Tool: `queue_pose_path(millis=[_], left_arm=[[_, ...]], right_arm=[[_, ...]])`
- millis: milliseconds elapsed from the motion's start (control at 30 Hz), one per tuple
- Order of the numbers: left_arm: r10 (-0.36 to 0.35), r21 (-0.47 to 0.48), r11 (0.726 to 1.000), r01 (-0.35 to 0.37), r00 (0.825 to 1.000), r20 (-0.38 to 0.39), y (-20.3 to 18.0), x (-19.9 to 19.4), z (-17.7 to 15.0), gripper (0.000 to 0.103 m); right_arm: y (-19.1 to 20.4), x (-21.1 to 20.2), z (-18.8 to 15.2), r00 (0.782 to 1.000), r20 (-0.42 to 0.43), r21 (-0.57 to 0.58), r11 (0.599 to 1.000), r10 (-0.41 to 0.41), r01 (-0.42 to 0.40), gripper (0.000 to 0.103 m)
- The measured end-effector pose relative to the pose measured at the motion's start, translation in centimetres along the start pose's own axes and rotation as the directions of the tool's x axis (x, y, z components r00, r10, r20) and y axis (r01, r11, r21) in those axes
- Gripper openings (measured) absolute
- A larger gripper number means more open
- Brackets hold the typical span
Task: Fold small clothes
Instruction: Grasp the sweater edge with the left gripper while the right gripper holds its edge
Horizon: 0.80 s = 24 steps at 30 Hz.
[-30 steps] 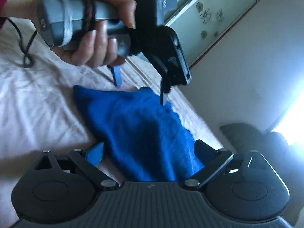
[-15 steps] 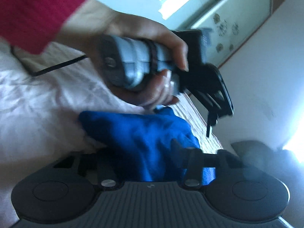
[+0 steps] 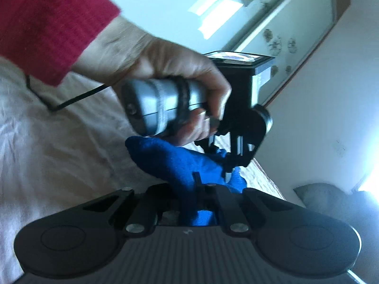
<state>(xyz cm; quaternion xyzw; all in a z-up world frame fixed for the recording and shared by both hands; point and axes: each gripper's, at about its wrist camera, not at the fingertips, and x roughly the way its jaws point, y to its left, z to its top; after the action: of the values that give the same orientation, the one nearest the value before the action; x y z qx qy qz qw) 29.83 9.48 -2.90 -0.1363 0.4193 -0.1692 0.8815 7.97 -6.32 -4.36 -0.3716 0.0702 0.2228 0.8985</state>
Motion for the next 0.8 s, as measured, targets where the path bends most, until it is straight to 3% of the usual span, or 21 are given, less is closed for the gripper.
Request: queue_pose_path(millis=[233, 367, 600, 800], left_arm=[[0.101, 0.090, 0.990, -0.106, 0.993, 0.055, -4.1, -2.3, 0.1, 0.013], [0.164, 0.148, 0.973, -0.176, 0.982, 0.092, -6.5, -3.2, 0.1, 0.013], [0.214, 0.204, 0.950, -0.235, 0.970, 0.117, -9.2, -4.1, 0.1, 0.013], [0.229, 0.229, 0.940, -0.254, 0.965, 0.130, -11.0, -4.5, 0.0, 0.013]], right_arm=[[-2.6, -2.7, -0.5, 1.000, 0.031, 0.137, 0.991, 0.005, -0.009, 0.006], [-4.7, -3.6, -1.2, 0.997, 0.055, 0.282, 0.957, 0.053, -0.066, 0.006], [-9.4, -4.2, -3.7, 0.979, 0.132, 0.594, 0.778, 0.158, -0.205, 0.006], [-10.9, -4.9, -5.2, 0.969, 0.182, 0.693, 0.677, 0.166, -0.246, 0.006]])
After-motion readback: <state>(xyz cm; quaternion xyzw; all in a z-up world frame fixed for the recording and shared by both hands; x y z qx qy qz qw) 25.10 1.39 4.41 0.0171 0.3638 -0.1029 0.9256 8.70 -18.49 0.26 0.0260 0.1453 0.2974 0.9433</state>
